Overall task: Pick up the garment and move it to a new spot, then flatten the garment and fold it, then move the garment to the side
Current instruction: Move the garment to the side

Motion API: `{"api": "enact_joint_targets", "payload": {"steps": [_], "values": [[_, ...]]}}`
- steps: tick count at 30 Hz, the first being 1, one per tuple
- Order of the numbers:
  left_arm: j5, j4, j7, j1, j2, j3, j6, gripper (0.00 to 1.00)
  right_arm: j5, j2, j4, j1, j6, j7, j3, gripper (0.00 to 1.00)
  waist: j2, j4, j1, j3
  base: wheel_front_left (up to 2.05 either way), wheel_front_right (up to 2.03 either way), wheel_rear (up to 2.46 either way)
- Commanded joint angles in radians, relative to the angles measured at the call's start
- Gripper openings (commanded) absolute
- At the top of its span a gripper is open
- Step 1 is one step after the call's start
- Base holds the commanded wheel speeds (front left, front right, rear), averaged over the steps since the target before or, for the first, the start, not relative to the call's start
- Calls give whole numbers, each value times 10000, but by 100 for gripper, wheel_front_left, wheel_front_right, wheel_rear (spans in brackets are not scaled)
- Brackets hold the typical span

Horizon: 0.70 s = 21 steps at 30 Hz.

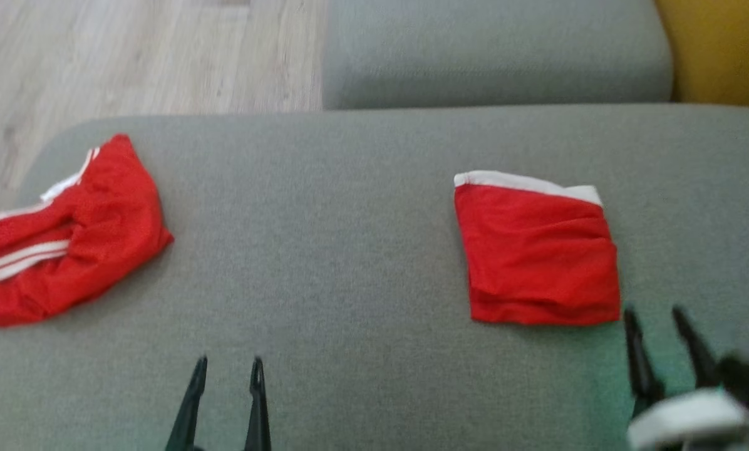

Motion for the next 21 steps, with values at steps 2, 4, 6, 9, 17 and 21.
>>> {"api": "enact_joint_targets", "payload": {"steps": [2, 4, 6, 9, 17, 21], "values": [[187, -484, -51, -757, -160, 341, 11, 100, 398, -541, -231, -1306, 69, 847, -99, 100, -1, 111, -1, 538, 0, 0, 0], [270, -517, -51, -907, -171, 304, 7, 100, 577, -743, -121, -1919, 69, 1644, -337, 100, -1, 142, -1, 765, 0, 0, 0], [377, -504, -51, -1056, -177, 228, -33, 100, 763, -921, 94, -2440, 69, 2488, -436, 100, -1, 181, -1, 916, 0, 0, 0], [445, -493, -51, -1258, -187, 132, -83, 100, 1143, -1132, 585, -3018, 69, 3737, -449, 100, -1, 264, -1, 1115, 0, 0, 0], [493, -538, -51, -1663, -211, -36, -85, 100, 1828, -1184, 1784, -3772, 69, 5108, -314, 77, -1, 435, -1, 1617, 0, 0, 0], [522, -560, -51, -1858, -218, -61, -71, 100, 2360, -1191, 2012, -4116, 69, 5101, 91, 0, -1, 327, -1, 1979, 0, 0, 0]]}}
